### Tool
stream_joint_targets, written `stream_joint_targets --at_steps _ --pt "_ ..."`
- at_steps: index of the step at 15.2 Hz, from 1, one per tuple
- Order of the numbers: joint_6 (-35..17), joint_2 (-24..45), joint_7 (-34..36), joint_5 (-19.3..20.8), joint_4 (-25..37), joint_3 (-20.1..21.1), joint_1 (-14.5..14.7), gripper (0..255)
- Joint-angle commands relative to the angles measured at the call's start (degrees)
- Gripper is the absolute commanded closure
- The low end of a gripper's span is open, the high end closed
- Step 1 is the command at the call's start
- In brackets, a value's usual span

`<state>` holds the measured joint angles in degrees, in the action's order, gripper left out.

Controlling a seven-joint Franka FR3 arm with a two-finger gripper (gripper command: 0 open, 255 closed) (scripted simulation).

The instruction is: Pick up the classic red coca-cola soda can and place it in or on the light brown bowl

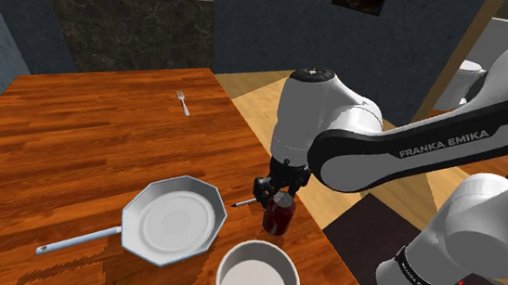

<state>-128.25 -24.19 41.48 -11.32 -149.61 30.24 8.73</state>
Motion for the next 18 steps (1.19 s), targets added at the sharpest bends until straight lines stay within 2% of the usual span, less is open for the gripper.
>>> stream_joint_targets --at_steps 1,18 --pt "1.9 -1.0 -0.3 -0.1 0.9 -0.5 0.1 255" --pt "16.6 -6.6 -1.5 0.4 10.1 -3.8 0.4 255"
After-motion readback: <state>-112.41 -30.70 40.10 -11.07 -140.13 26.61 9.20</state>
